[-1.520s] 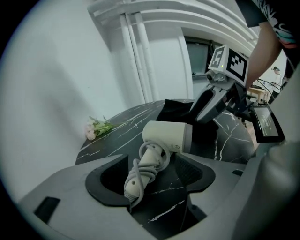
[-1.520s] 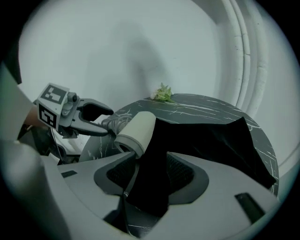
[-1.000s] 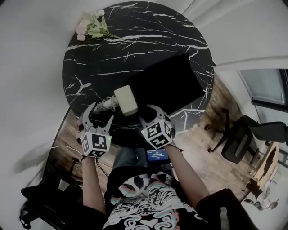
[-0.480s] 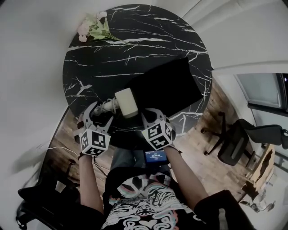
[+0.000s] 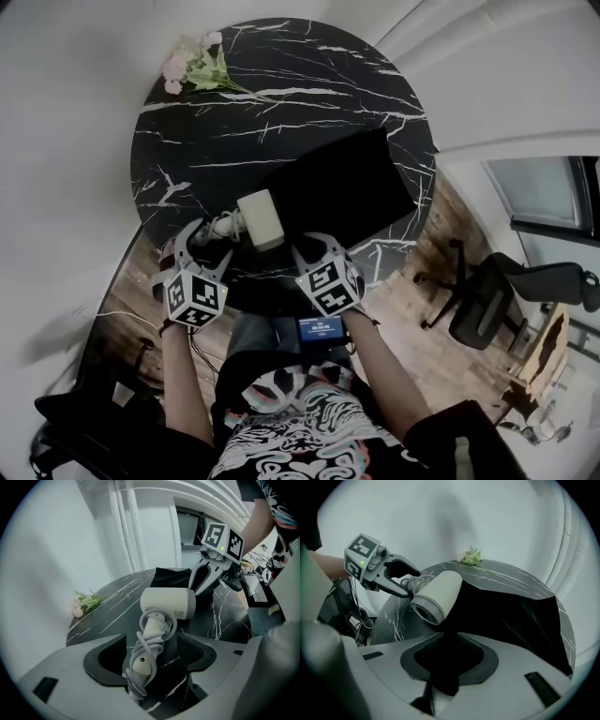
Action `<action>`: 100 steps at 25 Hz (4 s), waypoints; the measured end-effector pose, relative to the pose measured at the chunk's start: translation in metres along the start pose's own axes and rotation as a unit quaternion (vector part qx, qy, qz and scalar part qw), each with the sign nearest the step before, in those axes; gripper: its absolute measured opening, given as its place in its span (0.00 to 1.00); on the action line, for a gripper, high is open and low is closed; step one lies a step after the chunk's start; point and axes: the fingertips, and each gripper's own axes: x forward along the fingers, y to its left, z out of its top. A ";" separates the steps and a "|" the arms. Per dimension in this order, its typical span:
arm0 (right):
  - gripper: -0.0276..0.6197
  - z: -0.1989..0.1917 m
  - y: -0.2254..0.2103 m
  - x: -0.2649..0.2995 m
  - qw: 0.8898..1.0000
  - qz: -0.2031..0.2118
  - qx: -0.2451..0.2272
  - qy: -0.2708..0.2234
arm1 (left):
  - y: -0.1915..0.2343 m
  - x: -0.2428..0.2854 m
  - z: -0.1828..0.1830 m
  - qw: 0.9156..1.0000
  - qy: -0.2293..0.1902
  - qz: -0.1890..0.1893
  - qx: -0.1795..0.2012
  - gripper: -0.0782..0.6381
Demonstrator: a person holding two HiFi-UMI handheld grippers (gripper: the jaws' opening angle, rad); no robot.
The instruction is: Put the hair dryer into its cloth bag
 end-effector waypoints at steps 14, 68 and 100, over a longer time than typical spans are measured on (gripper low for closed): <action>0.08 0.000 -0.013 -0.008 1.000 -0.012 -0.011 0.008 | -0.005 0.022 -0.003 0.998 0.038 -0.039 0.037 0.57; 0.08 0.047 -0.017 -0.078 0.991 -0.079 0.007 -0.108 | -0.058 0.045 0.051 0.978 0.011 -0.204 -0.049 0.42; 0.08 0.045 -0.025 -0.076 0.989 -0.070 0.051 -0.117 | -0.047 0.014 -0.028 0.995 0.045 -0.085 -0.036 0.33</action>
